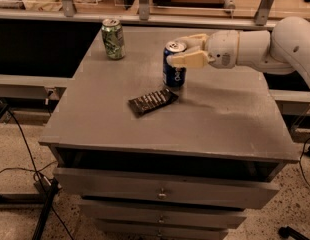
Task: Move pepsi can near rxbar chocolate
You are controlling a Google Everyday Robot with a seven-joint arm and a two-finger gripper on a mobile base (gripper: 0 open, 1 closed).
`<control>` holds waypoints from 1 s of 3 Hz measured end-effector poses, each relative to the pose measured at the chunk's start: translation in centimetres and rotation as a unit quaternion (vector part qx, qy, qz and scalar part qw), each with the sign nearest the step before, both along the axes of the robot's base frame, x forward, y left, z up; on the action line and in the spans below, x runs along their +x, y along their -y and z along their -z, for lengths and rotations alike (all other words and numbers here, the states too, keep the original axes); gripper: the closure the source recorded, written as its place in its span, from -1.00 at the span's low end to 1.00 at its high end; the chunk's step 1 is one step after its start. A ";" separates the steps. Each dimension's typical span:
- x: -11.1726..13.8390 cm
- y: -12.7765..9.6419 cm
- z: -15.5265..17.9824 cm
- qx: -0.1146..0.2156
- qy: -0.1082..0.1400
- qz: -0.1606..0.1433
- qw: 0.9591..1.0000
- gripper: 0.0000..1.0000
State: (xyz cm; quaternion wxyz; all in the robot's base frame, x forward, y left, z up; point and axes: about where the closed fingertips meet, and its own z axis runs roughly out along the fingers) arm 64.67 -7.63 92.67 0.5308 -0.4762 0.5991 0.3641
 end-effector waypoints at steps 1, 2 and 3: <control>0.0 -0.3 0.0 0.000 0.000 -0.001 1.000 -0.68; 0.0 -0.6 0.0 0.001 -0.001 -0.004 1.000 -1.00; -0.2 0.6 -0.8 0.007 0.012 0.011 1.000 -1.00</control>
Offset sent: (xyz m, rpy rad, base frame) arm 0.0003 0.0032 -0.0001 0.0009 0.0008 0.0035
